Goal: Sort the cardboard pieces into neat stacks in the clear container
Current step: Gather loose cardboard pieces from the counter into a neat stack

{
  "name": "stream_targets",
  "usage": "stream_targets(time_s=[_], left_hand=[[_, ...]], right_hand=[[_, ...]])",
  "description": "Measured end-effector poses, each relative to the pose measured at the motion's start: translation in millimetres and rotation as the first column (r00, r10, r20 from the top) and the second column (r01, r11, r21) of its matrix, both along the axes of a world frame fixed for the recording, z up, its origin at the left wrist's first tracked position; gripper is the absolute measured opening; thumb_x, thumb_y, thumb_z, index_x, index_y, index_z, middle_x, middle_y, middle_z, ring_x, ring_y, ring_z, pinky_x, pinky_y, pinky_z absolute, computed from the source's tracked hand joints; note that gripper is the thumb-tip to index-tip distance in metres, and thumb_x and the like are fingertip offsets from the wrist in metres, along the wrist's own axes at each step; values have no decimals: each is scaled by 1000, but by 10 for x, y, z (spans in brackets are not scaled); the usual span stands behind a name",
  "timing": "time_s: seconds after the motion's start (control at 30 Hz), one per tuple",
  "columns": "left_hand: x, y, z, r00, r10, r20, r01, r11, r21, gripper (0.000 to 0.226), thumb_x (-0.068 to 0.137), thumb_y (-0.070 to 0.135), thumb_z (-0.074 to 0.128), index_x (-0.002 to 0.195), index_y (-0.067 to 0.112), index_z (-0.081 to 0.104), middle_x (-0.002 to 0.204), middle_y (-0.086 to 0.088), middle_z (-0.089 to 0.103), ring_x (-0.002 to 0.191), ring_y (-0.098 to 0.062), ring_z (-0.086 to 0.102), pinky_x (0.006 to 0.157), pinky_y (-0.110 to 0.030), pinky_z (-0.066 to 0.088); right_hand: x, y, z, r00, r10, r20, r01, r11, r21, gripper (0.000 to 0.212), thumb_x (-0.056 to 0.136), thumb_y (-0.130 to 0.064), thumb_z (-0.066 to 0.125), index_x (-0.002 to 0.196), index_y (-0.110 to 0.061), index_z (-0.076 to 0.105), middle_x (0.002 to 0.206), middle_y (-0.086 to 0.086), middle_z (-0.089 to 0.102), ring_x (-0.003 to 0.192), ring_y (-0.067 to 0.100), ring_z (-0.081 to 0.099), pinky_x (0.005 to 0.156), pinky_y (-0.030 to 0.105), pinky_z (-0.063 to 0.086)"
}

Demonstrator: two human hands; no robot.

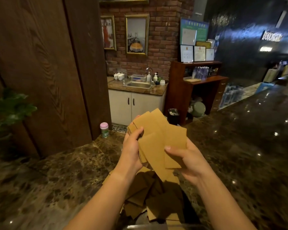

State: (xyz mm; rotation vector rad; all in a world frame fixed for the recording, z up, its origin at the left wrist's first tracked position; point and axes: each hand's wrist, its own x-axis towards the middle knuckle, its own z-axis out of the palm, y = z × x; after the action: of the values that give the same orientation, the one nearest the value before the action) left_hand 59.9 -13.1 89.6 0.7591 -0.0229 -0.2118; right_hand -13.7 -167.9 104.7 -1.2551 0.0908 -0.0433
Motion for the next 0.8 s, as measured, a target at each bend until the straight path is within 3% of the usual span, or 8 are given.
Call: stream_targets(time_s=[0.17, 0.27, 0.43, 0.6, 0.7, 0.8], left_hand=[[5, 46, 8, 1000, 8, 25, -7, 999, -42, 30, 97, 19, 57, 111, 40, 73, 114, -3, 75, 98, -26, 73, 67, -45, 60], [28, 78, 23, 999, 49, 19, -47, 996, -71, 30, 97, 16, 58, 110, 37, 73, 115, -5, 75, 100, -28, 72, 72, -48, 60], [74, 207, 38, 998, 65, 24, -63, 995, -75, 35, 99, 15, 55, 127, 33, 63, 125, -9, 70, 111, -33, 68, 95, -62, 50], [41, 188, 41, 999, 5, 45, -3, 998, -57, 37, 97, 15, 56, 130, 32, 61, 126, -9, 70, 112, -33, 68, 91, -57, 54], [19, 171, 17, 995, -22, 102, 29, 998, -65, 42, 94, 6, 57, 125, 33, 65, 124, -8, 71, 110, -32, 68, 91, -55, 54], [24, 177, -11, 995, 23, 100, -16, 998, -63, 53, 87, -2, 61, 125, 35, 64, 122, -8, 70, 105, -32, 70, 81, -50, 58]], right_hand=[[28, -20, 25, 1000, 14, 2, -14, 996, -85, 39, 82, 7, 70, 112, -17, 66, 95, 5, 79, 82, 19, 76, 56, 28, 59], [41, -123, 32, 999, -36, -36, 34, 998, -59, 38, 81, 6, 71, 111, -16, 67, 94, 6, 79, 81, 22, 76, 55, 34, 59], [58, -326, 10, 993, -109, -45, 108, 994, -22, 37, 77, 2, 73, 107, -19, 70, 98, 7, 78, 87, 24, 75, 71, 43, 56], [51, -337, 9, 989, -114, -90, 122, 989, 85, 48, 62, -6, 77, 107, -21, 69, 91, 4, 80, 92, 28, 72, 74, 45, 55], [42, -310, 2, 992, -56, -110, 69, 991, 116, 52, 62, -6, 76, 111, -21, 67, 92, 5, 79, 98, 32, 68, 74, 48, 54], [26, -298, -6, 995, -20, -101, 31, 994, 107, 51, 62, -7, 75, 109, -22, 66, 91, 5, 78, 98, 33, 66, 73, 50, 54]])
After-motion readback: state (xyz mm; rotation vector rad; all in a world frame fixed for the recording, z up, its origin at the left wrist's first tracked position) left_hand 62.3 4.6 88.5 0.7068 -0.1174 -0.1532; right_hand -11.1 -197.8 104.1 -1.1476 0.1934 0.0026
